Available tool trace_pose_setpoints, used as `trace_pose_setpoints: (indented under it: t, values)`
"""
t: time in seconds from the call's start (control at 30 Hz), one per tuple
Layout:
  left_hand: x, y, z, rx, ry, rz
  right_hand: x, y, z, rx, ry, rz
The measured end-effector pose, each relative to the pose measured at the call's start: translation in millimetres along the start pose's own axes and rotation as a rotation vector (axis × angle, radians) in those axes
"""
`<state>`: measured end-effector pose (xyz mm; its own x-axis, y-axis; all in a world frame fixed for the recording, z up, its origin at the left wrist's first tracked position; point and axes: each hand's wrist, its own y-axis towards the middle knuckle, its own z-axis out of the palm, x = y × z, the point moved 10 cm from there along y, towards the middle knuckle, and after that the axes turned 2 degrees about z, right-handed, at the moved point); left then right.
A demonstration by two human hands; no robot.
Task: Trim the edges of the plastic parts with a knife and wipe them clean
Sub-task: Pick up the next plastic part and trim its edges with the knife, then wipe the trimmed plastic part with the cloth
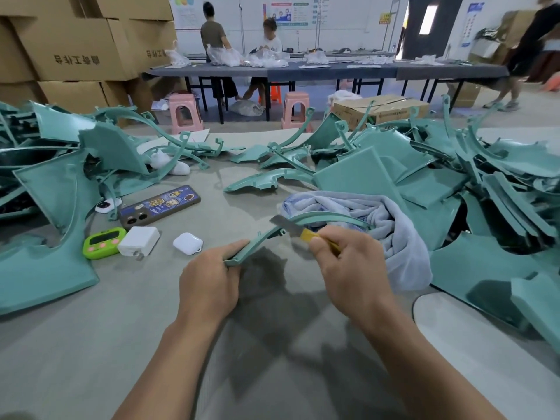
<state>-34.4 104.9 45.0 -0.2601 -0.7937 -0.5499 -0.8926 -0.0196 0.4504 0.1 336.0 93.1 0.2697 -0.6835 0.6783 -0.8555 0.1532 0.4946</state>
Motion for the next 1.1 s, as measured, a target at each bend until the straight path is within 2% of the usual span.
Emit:
trace_pose_setpoints:
  t: [0.1, 0.2, 0.27, 0.4, 0.53, 0.63, 0.7, 0.77, 0.83, 0.93, 1.0, 1.1]
  values:
    - [1.1, 0.2, -1.4, 0.004, -0.058, -0.030, -13.6, 5.7, -11.7, -0.090, 0.009, 0.086]
    - [3.5, 0.8, 0.5, 0.019, -0.054, -0.042, -2.7, 0.4, 3.3, 0.014, 0.061, 0.015]
    - [11.6, 1.6, 1.7, 0.022, -0.074, -0.091, -6.4, -1.0, 11.4, 0.041, 0.059, 0.049]
    - [32.4, 1.8, -6.0, -0.051, -0.134, -0.219, -48.6, 9.2, -18.7, -0.140, -0.096, 0.327]
    - [26.8, 1.4, -17.5, -0.120, -0.188, -0.221, -77.1, 8.1, -52.2, -0.281, -0.221, 0.531]
    - [23.3, 0.8, -17.2, -0.132, -0.197, -0.219, -63.0, 10.1, -55.8, -0.343, -0.097, 0.432]
    - [22.7, 1.2, -14.2, -0.111, -0.206, -0.210, -40.4, 11.5, -38.2, -0.254, 0.032, 0.274]
    - [28.4, 2.4, -11.6, -0.094, -0.225, -0.224, -29.3, 8.4, -20.1, -0.160, 0.026, 0.208]
    - [32.4, 3.4, -11.7, -0.078, -0.219, -0.224, -41.6, 9.0, -22.7, -0.183, -0.053, 0.281]
    - [44.9, 4.2, -16.4, -0.086, -0.243, -0.303, -75.8, 11.1, -45.2, -0.249, -0.133, 0.491]
    - [54.8, 1.8, -17.4, -0.101, -0.372, -0.410, -83.2, 11.8, -51.1, -0.286, 0.004, 0.509]
    - [62.9, -2.2, -11.1, -0.133, -0.589, -0.526, -71.3, 6.4, -43.4, -0.322, 0.366, 0.461]
